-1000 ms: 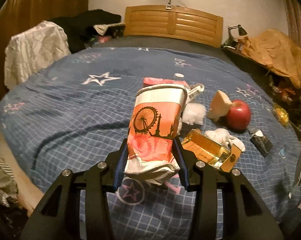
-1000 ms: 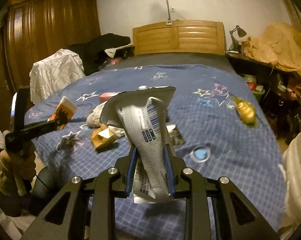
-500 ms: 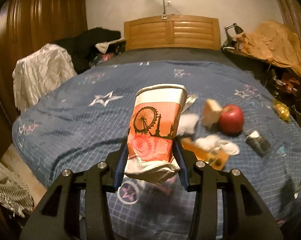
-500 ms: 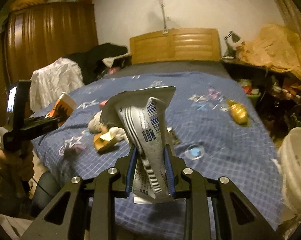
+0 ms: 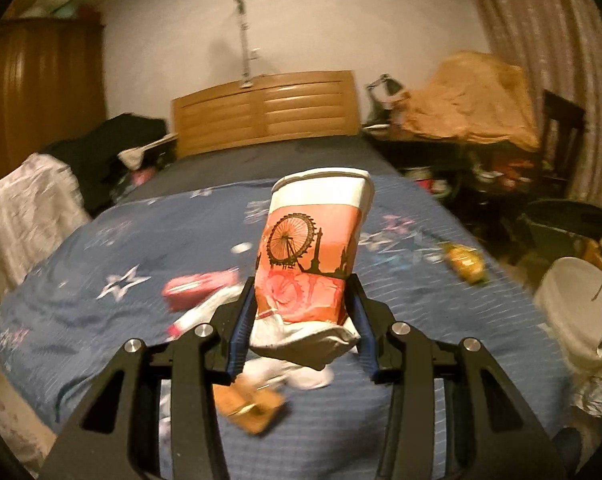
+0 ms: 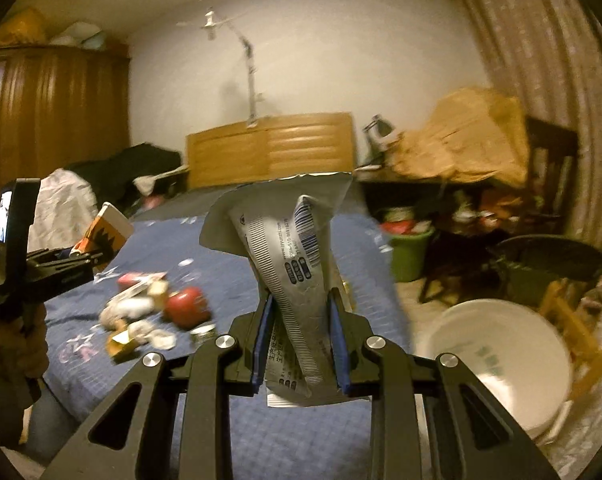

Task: Collect trash
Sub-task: 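Carry the paper cup and toothpaste tube in both grippers over the bucket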

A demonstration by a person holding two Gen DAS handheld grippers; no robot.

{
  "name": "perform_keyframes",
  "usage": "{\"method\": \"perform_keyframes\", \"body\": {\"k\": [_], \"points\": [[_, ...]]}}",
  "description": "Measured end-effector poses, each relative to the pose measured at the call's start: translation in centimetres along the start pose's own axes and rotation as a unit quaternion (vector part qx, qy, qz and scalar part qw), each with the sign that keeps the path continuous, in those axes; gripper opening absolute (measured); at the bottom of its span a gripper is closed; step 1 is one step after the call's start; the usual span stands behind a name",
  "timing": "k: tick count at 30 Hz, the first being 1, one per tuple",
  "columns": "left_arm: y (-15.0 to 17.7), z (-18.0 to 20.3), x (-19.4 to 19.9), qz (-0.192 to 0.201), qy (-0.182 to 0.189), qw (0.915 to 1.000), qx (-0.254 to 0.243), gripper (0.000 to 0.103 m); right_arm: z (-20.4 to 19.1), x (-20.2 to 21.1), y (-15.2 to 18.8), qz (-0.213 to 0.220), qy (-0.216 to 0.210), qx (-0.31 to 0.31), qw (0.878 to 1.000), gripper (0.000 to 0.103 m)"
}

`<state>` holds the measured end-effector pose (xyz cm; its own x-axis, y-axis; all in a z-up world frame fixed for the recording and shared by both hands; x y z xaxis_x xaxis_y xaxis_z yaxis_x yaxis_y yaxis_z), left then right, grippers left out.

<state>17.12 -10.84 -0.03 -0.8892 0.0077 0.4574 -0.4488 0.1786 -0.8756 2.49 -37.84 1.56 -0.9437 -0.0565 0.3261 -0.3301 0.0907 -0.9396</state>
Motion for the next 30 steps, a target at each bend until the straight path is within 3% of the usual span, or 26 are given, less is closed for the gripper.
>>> {"method": "perform_keyframes", "body": {"k": [6, 12, 21, 30], "points": [[-2.2, 8.0, 0.4, 0.016, 0.065, 0.9973, -0.029, 0.042, 6.0, 3.3, -1.5, 0.016, 0.057, -0.006, 0.998, 0.028], [-3.6, 16.4, 0.9, 0.028, 0.131, 0.9891, -0.062, 0.042, 12.7, 6.3, -1.2, 0.017, 0.102, -0.046, 0.994, 0.028], [-4.7, 28.2, 1.3, 0.036, 0.222, 0.9678, -0.113, 0.042, 21.3, 8.2, 0.2, -0.005, 0.151, -0.104, 0.983, 0.028], [-3.2, 36.7, 1.0, 0.02, 0.277, 0.946, -0.167, 0.042, 27.2, 7.2, 1.6, -0.034, 0.17, -0.146, 0.974, 0.028]]}}
Point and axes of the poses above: each gripper's, at about its wrist camera, not at the fingertips, and x roughly against the way its jaws point, z to its right, y to its underside, the point moved 7 cm from there along -x, roughly the way its jaws point, and after that the axes turned 7 degrees about -y, right-handed, at the moved point
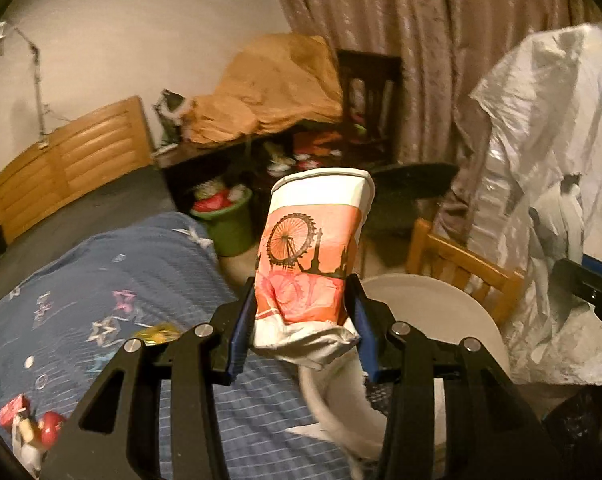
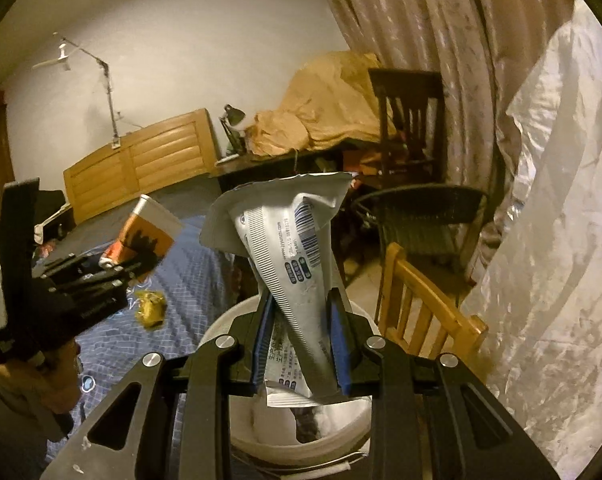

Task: Collect trash
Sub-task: 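Carry the paper cup and toothpaste tube in both grippers over the bucket, then open both grippers to drop the cup and tube into the bucket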

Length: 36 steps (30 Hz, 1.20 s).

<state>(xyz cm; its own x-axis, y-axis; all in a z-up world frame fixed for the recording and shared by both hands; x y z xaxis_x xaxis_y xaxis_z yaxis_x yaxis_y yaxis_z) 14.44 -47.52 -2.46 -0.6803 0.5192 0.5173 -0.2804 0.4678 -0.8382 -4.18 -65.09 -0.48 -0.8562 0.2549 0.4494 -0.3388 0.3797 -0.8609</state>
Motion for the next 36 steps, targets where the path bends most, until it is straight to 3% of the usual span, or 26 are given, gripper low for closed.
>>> {"method": "perform_keyframes", "body": {"k": [7, 17, 36], "points": [[1.5, 3.4, -3.8, -0.046, 0.033, 0.9977, -0.036, 0.042, 2.0, -2.8, 1.0, -0.034, 0.002, -0.031, 0.999, 0.028], [3.5, 4.5, -6.3, -0.087, 0.059, 0.9928, -0.057, 0.042, 2.6, -6.2, 2.9, -0.079, -0.012, -0.049, 0.996, 0.028], [4.5, 5.1, -7.7, -0.101, 0.058, 0.9909, -0.067, 0.042, 2.1, -10.4, 3.3, -0.108, -0.026, -0.055, 0.992, 0.029]]}}
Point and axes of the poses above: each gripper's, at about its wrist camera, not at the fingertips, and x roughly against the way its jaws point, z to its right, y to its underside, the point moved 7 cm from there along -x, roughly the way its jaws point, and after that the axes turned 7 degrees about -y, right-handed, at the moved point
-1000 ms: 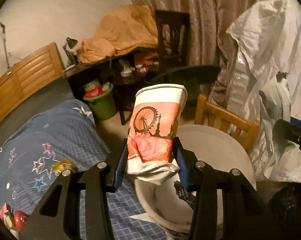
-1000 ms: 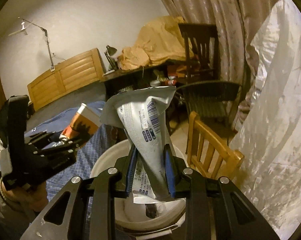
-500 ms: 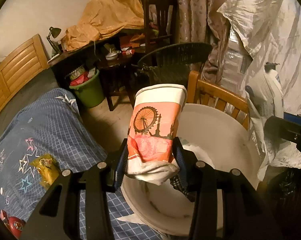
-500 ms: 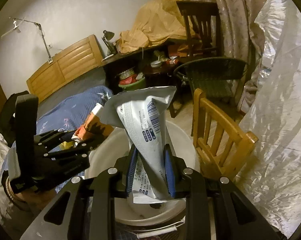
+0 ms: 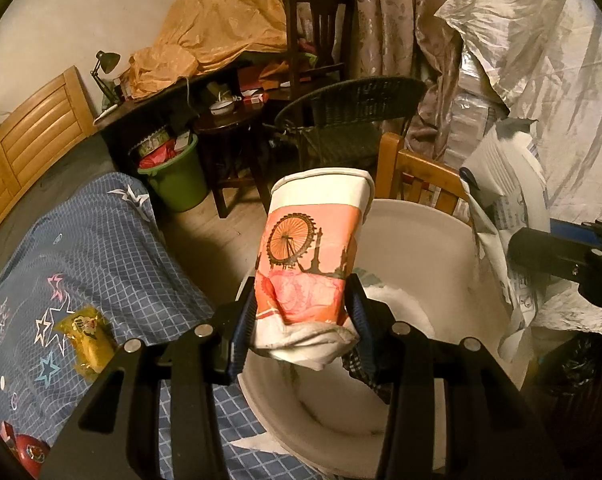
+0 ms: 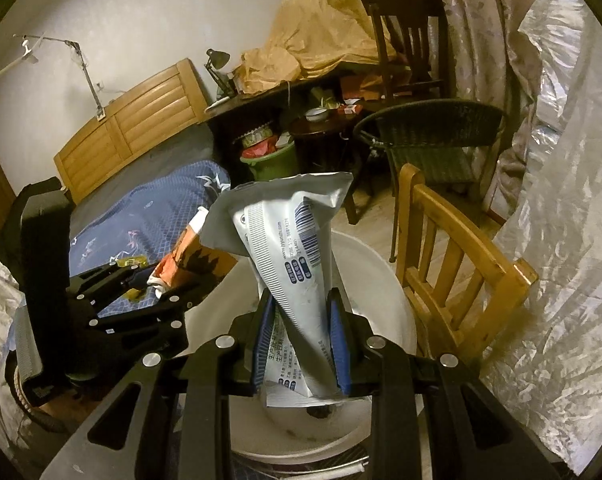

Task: Collect trash
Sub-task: 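Open both grippers to drop the cup and tube into the bucket, then move both tools back over the trash on the bed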

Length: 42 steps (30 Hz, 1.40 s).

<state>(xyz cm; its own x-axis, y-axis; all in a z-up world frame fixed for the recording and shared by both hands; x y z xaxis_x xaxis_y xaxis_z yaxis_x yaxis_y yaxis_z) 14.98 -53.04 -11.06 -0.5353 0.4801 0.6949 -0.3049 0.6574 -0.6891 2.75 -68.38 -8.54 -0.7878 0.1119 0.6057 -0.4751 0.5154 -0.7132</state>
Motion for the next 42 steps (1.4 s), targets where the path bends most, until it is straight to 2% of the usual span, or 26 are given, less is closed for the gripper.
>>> {"method": "perform_keyframes", "body": {"k": [3, 4, 5, 7, 20, 27, 31, 35, 42], "points": [[0.0, 0.1, -0.4, -0.003, -0.002, 1.0, 0.001, 0.043, 0.2, -0.6, -0.2, 0.0, 0.0, 0.006, 1.0, 0.031], [0.0, 0.2, -0.6, -0.005, -0.002, 1.0, 0.002, 0.045, 0.3, -0.7, -0.3, 0.001, 0.004, 0.007, 1.0, 0.038], [0.1, 0.2, -0.7, -0.008, -0.004, 1.0, 0.003, 0.059, 0.7, -0.8, -0.4, 0.006, 0.015, 0.003, 1.0, 0.05], [0.1, 0.0, -0.7, -0.007, -0.009, 0.9999, 0.005, 0.077, 1.0, -0.6, -0.4, 0.013, 0.016, -0.002, 1.0, 0.059], [0.7, -1.2, -0.2, -0.004, -0.017, 0.9994, 0.029, 0.077, 1.8, -0.4, 0.8, 0.02, 0.017, -0.012, 1.0, 0.059], [1.8, -3.1, 2.0, 0.02, -0.06, 0.996, 0.063, 0.077, 0.9, 1.1, 1.4, 0.064, 0.039, 0.011, 0.997, 0.059], [3.2, -5.4, 3.7, 0.037, -0.111, 0.9887, 0.094, 0.078, -0.7, 3.3, 2.0, 0.127, 0.069, 0.042, 0.989, 0.059], [5.2, -8.6, 6.3, 0.052, -0.162, 0.9766, 0.131, 0.082, -4.1, 5.9, 3.5, 0.208, 0.093, 0.088, 0.97, 0.064], [8.3, -14.7, 11.8, 0.077, -0.216, 0.9559, 0.183, 0.086, -10.4, 7.5, 6.4, 0.264, 0.093, 0.147, 0.949, 0.072]]}}
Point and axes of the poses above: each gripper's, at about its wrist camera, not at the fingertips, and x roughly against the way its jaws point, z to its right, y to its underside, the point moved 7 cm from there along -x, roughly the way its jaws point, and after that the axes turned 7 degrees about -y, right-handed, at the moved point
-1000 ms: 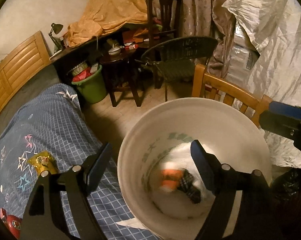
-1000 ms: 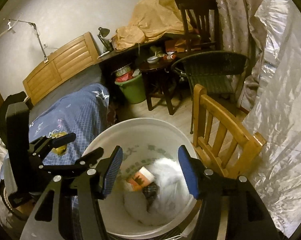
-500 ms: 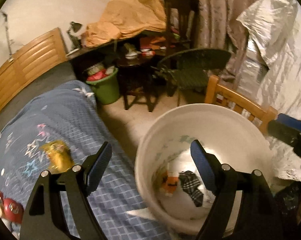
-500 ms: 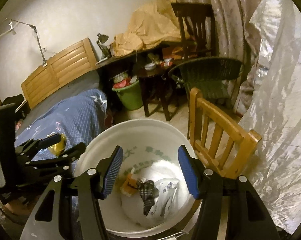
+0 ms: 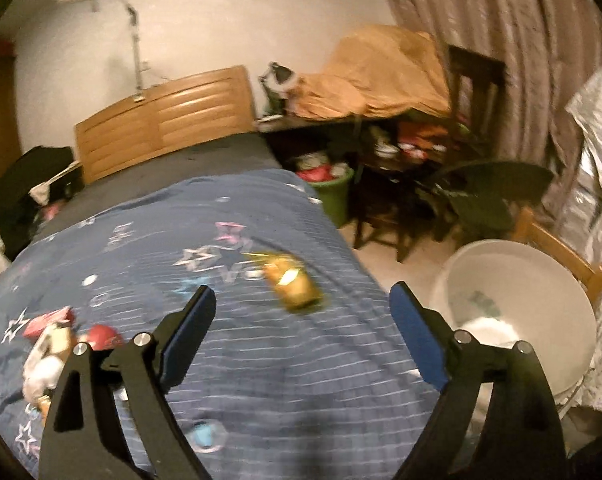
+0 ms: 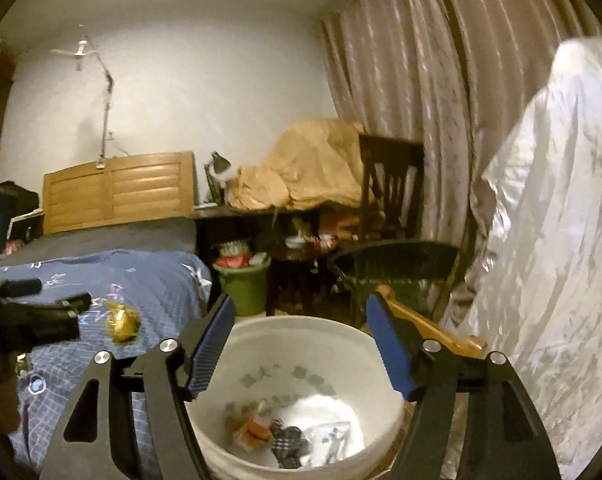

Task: Collect trash
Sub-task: 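Move both tools back over the trash on the bed, then grasp the white medicine box with the left gripper while the right grasps the brown cardboard box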

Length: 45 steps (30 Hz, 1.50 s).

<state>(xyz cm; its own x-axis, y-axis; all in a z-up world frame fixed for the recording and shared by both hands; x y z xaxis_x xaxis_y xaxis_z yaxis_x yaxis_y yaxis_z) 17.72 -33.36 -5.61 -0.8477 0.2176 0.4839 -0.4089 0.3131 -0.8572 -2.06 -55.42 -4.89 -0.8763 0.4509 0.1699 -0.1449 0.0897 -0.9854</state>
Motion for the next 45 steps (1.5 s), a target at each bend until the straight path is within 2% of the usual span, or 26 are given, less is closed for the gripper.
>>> {"method": "perform_keyframes", "body": {"k": [4, 10, 15, 18, 21, 23, 25, 26, 28, 30, 34, 36, 38, 43, 45], "points": [[-0.1, -5.0, 1.0, 0.002, -0.024, 0.9994, 0.025, 0.087, -3.9, 1.2, 0.0, 0.008, -0.027, 0.017, 0.999, 0.077], [1.0, -12.8, 1.6, -0.014, -0.054, 0.9958, 0.073, 0.088, -12.4, 2.0, 0.1, -0.007, -0.108, 0.034, 0.994, 0.084], [2.8, -20.2, 1.9, -0.035, -0.08, 0.9903, 0.108, 0.088, -21.9, 2.8, 0.8, -0.035, -0.201, 0.064, 0.977, 0.086], [4.4, -24.8, 1.6, -0.055, -0.089, 0.9861, 0.129, 0.088, -27.6, 3.4, 1.3, -0.053, -0.258, 0.082, 0.961, 0.087], [6.3, -30.0, 1.0, -0.086, -0.084, 0.9812, 0.151, 0.088, -33.5, 4.2, 2.0, -0.074, -0.326, 0.104, 0.937, 0.087], [7.6, -33.3, 0.3, -0.108, -0.079, 0.9778, 0.161, 0.088, -37.5, 4.9, 2.7, -0.093, -0.376, 0.116, 0.914, 0.087], [8.9, -36.5, -0.5, -0.13, -0.064, 0.9744, 0.172, 0.088, -41.3, 5.5, 3.4, -0.116, -0.426, 0.126, 0.889, 0.087], [9.6, -37.8, -1.0, -0.14, -0.052, 0.9732, 0.175, 0.088, -43.8, 5.9, 4.0, -0.134, -0.46, 0.131, 0.868, 0.087], [11.1, -40.1, -2.4, -0.168, -0.023, 0.9705, 0.172, 0.088, -46.7, 6.3, 4.7, -0.152, -0.495, 0.139, 0.844, 0.087], [12.4, -41.7, -3.6, -0.187, 0.003, 0.9681, 0.167, 0.088, -50.4, 6.9, 5.8, -0.173, -0.531, 0.154, 0.815, 0.087], [14.0, -42.8, -5.8, -0.207, 0.062, 0.9651, 0.149, 0.088, -55.1, 6.9, 7.5, -0.217, -0.563, 0.177, 0.777, 0.087], [14.4, -42.8, -6.9, -0.209, 0.083, 0.9644, 0.139, 0.088, -56.7, 6.9, 8.1, -0.229, -0.572, 0.193, 0.764, 0.086], [14.6, -42.6, -8.1, -0.214, 0.104, 0.9619, 0.134, 0.088, -57.9, 6.3, 8.9, -0.237, -0.57, 0.213, 0.757, 0.084], [14.6, -41.1, -11.0, -0.226, 0.137, 0.9578, 0.113, 0.088, -58.5, 4.4, 10.0, -0.244, -0.553, 0.24, 0.759, 0.082], [14.9, -40.1, -12.0, -0.238, 0.147, 0.9554, 0.095, 0.088, -59.0, 4.3, 11.1, -0.236, -0.543, 0.277, 0.757, 0.077]]}}
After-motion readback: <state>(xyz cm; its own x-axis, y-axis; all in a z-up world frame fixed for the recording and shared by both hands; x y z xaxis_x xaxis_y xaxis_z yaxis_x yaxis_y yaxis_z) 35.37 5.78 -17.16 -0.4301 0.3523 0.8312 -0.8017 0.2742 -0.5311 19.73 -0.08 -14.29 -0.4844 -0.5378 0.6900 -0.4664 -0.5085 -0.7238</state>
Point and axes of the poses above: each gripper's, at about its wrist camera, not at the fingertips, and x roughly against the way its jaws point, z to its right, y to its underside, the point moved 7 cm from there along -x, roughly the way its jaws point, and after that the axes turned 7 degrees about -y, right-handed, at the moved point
